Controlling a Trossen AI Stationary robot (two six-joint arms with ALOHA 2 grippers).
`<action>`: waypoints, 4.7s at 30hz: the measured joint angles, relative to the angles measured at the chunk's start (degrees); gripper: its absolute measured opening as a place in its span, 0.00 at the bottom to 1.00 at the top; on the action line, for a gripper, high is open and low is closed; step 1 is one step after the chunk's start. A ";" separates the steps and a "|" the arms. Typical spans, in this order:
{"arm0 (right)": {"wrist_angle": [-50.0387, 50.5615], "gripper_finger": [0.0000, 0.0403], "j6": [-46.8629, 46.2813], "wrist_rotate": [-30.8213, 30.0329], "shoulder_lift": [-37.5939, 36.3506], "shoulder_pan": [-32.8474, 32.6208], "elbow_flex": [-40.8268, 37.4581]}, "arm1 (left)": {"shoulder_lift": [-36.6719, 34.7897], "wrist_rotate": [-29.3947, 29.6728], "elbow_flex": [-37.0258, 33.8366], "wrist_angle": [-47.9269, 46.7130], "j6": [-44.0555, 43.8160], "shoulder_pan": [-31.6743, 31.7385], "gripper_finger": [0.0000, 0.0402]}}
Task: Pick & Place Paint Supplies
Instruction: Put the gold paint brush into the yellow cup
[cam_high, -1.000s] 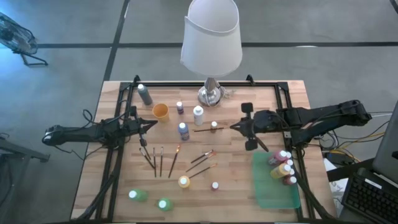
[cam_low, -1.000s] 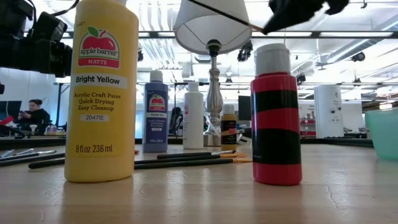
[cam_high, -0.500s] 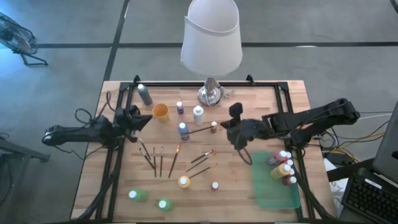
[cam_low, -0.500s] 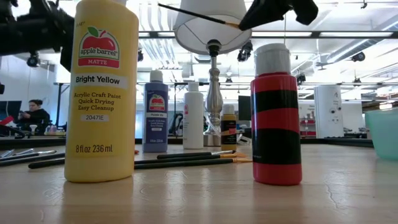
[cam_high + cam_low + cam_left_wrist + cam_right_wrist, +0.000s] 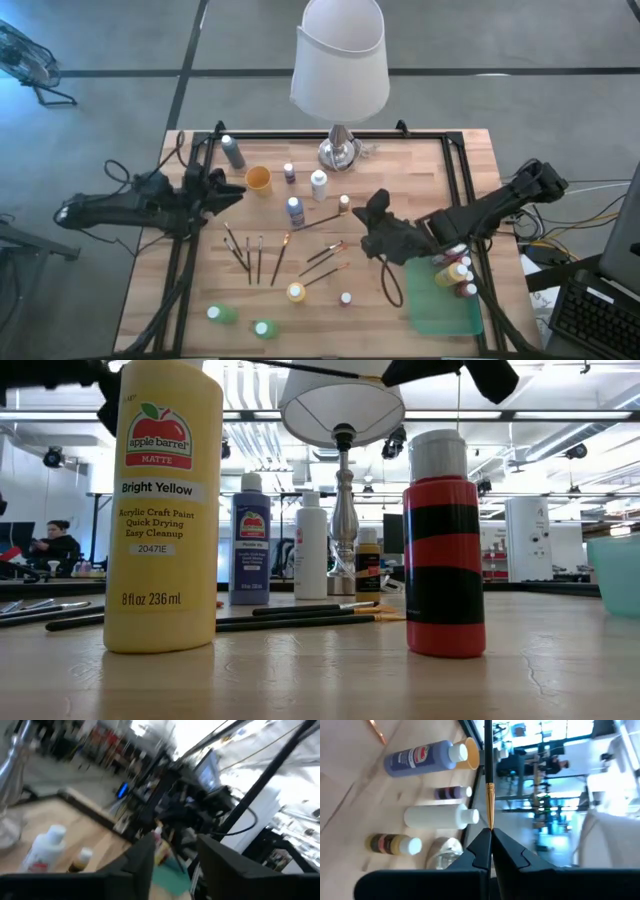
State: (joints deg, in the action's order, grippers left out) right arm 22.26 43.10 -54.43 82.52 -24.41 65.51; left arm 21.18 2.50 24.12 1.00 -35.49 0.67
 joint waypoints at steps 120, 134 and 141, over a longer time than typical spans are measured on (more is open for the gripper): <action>-28.85 0.20 9.45 -13.75 8.11 -2.42 0.80 | 59.85 -37.93 41.41 -7.70 -7.55 0.56 0.04; 24.45 0.37 -64.07 -3.30 -4.28 7.45 -2.39 | 51.06 -7.26 41.32 -18.10 14.37 1.11 0.04; 17.88 0.40 -66.42 1.62 -7.55 15.90 -12.59 | 47.51 12.73 41.26 -18.52 23.35 1.16 0.04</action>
State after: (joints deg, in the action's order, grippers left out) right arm 40.14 -23.32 -52.81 74.97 -8.51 52.92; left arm 68.68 15.23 65.39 -17.52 -12.14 1.83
